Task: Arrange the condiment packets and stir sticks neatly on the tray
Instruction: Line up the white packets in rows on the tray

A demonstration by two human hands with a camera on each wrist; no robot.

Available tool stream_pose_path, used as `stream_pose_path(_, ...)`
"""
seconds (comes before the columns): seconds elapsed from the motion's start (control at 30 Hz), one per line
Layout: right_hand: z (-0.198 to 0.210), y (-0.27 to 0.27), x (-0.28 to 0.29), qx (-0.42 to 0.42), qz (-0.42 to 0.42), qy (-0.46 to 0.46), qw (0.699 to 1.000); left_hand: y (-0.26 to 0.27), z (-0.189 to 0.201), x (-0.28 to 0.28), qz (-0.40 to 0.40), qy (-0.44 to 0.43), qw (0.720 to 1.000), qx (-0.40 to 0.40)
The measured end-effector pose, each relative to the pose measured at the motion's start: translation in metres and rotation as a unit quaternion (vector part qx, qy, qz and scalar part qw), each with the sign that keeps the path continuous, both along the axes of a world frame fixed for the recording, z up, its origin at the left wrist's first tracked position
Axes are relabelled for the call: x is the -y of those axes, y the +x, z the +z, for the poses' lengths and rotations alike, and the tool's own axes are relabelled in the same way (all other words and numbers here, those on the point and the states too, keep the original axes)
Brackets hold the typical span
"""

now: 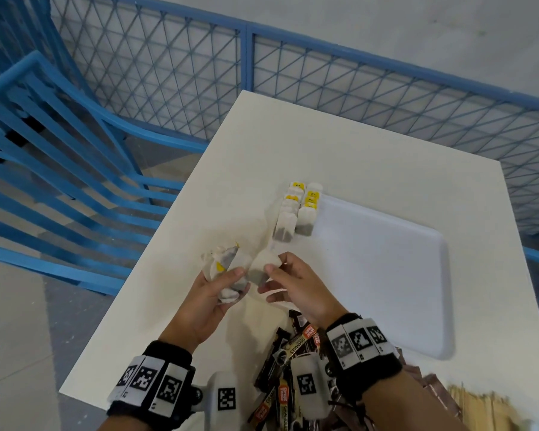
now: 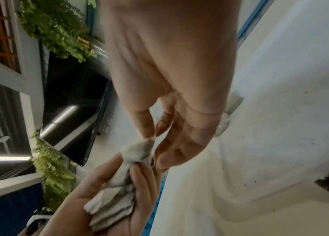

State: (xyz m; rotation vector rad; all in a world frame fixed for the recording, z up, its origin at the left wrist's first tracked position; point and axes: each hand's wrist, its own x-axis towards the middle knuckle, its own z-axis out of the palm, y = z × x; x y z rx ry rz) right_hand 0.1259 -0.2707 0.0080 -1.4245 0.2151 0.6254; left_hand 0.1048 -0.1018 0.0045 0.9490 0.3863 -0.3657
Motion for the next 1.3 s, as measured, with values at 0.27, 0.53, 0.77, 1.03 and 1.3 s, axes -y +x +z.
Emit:
stream_pose_path(0.27, -0.008, 0.019, 0.038, -0.044, -0.187, 0.128, 0.973, -0.002, -0.003, -0.002, 0.024, -0.011, 0.999, -0.02)
stream_pose_path(0.53, -0.032, 0.05, 0.057, 0.002, -0.228, -0.071, 0.971, -0.002, -0.004, 0.0, 0.014, 0.004, 1.0, -0.018)
stream_pose_path(0.77, -0.052, 0.066, 0.051, 0.029, -0.215, -0.207, 0.954, -0.001, -0.001, -0.002, 0.012, 0.011, 1.0, -0.018)
stream_pose_path(1.03, -0.057, 0.069, 0.048, 0.049, -0.21, -0.274, 0.937, -0.002, -0.004, -0.002, 0.016, 0.014, 1.0, -0.021)
stream_pose_path(1.3, -0.062, 0.068, 0.047, 0.078, -0.21, -0.302, 0.927, -0.001, -0.002, 0.001, 0.013, 0.012, 1.0, -0.022)
